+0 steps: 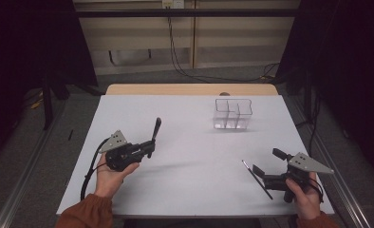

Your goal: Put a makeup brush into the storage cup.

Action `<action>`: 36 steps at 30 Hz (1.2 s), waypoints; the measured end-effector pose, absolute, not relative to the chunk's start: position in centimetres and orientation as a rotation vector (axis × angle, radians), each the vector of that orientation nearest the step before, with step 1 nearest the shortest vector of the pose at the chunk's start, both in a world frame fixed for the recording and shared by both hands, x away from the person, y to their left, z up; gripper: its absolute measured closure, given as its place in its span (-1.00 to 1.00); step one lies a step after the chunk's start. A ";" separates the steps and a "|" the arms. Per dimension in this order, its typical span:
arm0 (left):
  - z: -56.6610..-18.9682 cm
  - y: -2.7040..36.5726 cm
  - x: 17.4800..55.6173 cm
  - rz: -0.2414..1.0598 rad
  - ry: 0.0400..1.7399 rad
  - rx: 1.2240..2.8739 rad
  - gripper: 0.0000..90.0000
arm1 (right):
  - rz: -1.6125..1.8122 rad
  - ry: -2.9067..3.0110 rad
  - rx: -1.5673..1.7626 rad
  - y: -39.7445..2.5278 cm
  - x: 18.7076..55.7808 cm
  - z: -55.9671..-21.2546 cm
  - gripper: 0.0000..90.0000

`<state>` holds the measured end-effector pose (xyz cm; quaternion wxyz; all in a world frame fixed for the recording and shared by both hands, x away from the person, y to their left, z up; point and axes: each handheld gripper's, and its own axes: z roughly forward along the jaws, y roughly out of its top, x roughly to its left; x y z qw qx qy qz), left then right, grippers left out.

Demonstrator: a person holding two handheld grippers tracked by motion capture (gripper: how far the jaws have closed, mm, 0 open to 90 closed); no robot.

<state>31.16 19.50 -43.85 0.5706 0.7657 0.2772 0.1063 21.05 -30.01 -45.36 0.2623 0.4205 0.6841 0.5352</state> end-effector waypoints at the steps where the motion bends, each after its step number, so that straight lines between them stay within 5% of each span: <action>1: -43.8 19.4 31.1 0.248 0.648 1.794 0.77 | 1.447 1.851 1.136 -30.0 21.1 -45.4 -1.00; 36: -43.6 15.3 29.3 0.177 0.570 1.798 0.77 | 1.612 2.016 0.950 -24.0 22.7 -43.7 -1.00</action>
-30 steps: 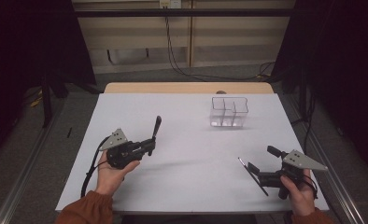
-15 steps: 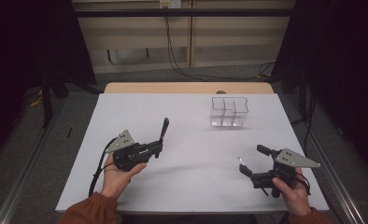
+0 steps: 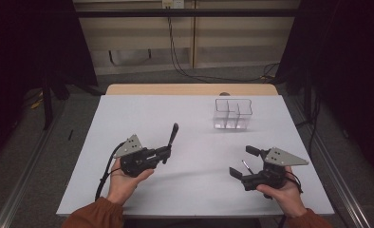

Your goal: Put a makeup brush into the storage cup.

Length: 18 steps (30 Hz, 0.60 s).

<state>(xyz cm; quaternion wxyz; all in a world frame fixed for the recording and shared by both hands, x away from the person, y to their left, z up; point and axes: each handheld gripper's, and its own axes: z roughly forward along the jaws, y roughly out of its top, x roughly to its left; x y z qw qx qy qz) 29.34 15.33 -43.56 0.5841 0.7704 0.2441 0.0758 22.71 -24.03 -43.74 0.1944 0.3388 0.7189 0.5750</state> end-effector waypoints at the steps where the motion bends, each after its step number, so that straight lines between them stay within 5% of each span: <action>1: -43.6 15.2 29.3 0.164 0.562 1.795 0.77 | 1.613 2.017 0.942 -23.8 22.8 -43.7 -1.00; 18: -43.4 13.2 29.2 0.133 0.522 1.798 0.77 | 1.660 2.056 0.854 -18.2 25.8 -42.0 -1.00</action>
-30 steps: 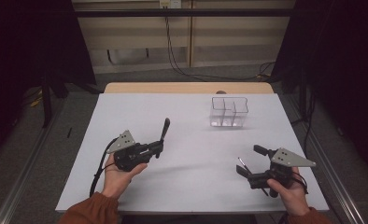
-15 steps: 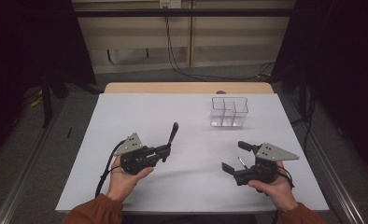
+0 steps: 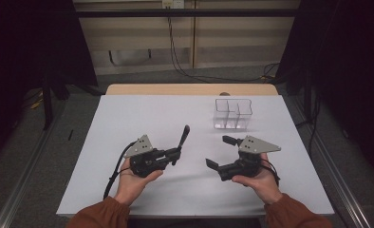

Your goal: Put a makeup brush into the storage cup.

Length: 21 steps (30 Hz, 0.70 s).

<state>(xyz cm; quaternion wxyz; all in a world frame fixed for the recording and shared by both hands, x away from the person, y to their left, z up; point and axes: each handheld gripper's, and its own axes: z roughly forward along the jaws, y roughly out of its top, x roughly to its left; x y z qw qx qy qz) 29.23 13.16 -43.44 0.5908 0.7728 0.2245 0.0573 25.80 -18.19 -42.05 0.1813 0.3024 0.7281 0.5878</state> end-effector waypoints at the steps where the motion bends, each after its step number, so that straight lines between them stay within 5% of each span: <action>1: -43.4 13.1 29.2 0.133 0.522 1.798 0.77 | 1.667 2.062 0.852 -18.0 25.9 -42.0 -1.00; 17: -44.0 12.6 28.5 0.105 0.527 1.800 0.77 | 1.759 2.145 0.770 -13.6 27.3 -41.4 -0.96; 21: -44.0 12.5 28.4 0.101 0.518 1.801 0.77 | 1.770 2.154 0.763 -13.2 27.4 -41.5 -0.81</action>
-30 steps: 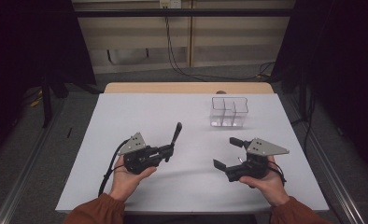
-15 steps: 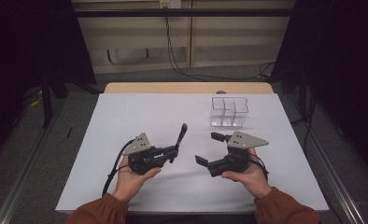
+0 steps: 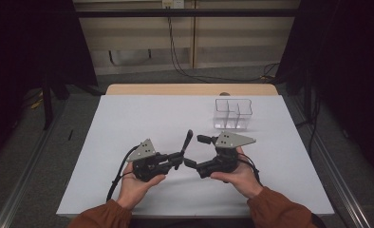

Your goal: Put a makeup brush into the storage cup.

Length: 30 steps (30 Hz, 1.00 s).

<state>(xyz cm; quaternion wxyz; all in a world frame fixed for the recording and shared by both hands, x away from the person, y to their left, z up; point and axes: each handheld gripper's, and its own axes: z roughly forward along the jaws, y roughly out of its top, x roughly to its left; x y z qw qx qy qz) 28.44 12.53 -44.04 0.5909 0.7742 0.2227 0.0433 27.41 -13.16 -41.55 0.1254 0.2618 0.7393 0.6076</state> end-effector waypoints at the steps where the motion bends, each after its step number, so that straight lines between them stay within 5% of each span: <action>1: -44.1 12.5 28.4 0.105 0.518 1.806 0.77 | 1.772 2.151 0.765 -13.1 27.4 -41.6 -0.78; 9: -44.0 12.1 28.3 0.098 0.513 1.802 0.77 | 1.798 2.127 0.770 -13.3 27.7 -41.6 -0.44; 12: -44.0 12.1 28.3 0.095 0.507 1.803 0.77 | 1.835 2.140 0.764 -13.3 27.8 -41.6 -0.09; 30: -44.3 11.4 28.4 0.087 0.490 1.825 0.77 | 1.860 2.144 0.793 -13.0 27.9 -42.3 0.64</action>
